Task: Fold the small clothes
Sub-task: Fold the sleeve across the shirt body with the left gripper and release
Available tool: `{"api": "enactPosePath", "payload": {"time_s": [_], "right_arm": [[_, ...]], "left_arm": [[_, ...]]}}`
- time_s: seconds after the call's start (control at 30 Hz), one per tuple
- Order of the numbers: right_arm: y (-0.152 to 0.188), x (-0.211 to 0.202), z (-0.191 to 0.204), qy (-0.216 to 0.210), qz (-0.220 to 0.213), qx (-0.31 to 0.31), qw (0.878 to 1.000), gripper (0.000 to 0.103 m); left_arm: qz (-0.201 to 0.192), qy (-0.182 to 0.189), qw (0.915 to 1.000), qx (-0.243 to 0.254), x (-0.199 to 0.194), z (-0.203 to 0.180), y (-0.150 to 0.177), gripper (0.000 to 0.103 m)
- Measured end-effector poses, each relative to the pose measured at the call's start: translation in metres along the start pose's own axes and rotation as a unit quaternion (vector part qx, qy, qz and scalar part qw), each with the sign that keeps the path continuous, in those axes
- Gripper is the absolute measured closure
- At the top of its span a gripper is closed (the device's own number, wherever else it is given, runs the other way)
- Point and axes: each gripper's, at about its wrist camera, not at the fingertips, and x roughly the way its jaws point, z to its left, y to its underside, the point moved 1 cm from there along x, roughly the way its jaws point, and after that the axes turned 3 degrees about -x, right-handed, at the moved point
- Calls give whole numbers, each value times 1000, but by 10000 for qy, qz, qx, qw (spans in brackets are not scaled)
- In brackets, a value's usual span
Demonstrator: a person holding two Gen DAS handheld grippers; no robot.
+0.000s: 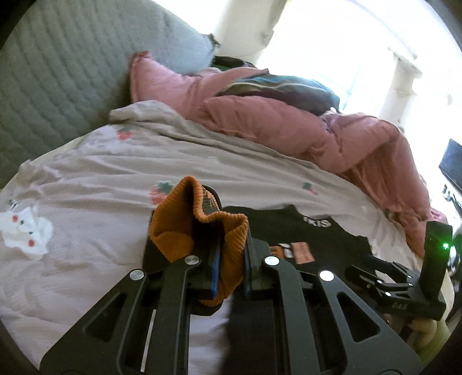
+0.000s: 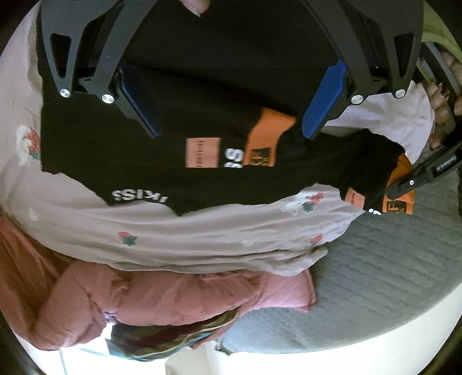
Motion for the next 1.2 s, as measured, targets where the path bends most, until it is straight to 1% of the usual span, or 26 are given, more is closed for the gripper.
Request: {"api": "enactPosePath", "payload": {"time_s": [0.2,0.3,0.37,0.43,0.5,0.57,0.67,0.7,0.77,0.87,0.93,1.1,1.17,1.2], "right_arm": [[7,-17,-32,108,-147,311,9994,7],[10,-24,-48,151,-205,480,9985,7],[13,-27,-56,166,-217,566,9980,7],[15,-29,-63,176,-228,633,9976,7],[18,-31,-68,192,-236,693,9971,7],[20,-32,-72,191,-228,733,9969,7],[23,-32,-74,157,-197,777,9967,7],[24,-31,-73,131,-186,776,9967,7],[24,-31,-70,64,-166,747,9970,7],[25,-27,-58,-125,-93,643,9978,7],[26,-22,-45,-335,7,574,9978,7],[31,-5,-8,-777,306,335,9959,7],[32,1,9,-930,411,209,9946,7],[32,5,18,-997,467,137,9938,7]], "left_arm": [[259,111,9992,273,17,-35,6,97],[454,193,9978,434,29,-53,12,97],[600,271,9967,464,32,-61,17,94],[837,460,9941,522,37,-71,23,87],[926,662,9917,596,36,-80,29,87],[960,715,9903,705,34,-88,32,85],[943,764,9899,729,27,-90,33,84],[917,694,9909,700,26,-88,33,84],[876,498,9930,618,24,-82,31,80],[829,181,9955,421,24,-62,27,79],[748,-158,9963,393,24,-48,26,77],[687,-551,9957,287,22,-25,24,60],[682,-591,9957,190,21,-19,24,51],[672,-603,9958,143,20,-16,23,50]]}}
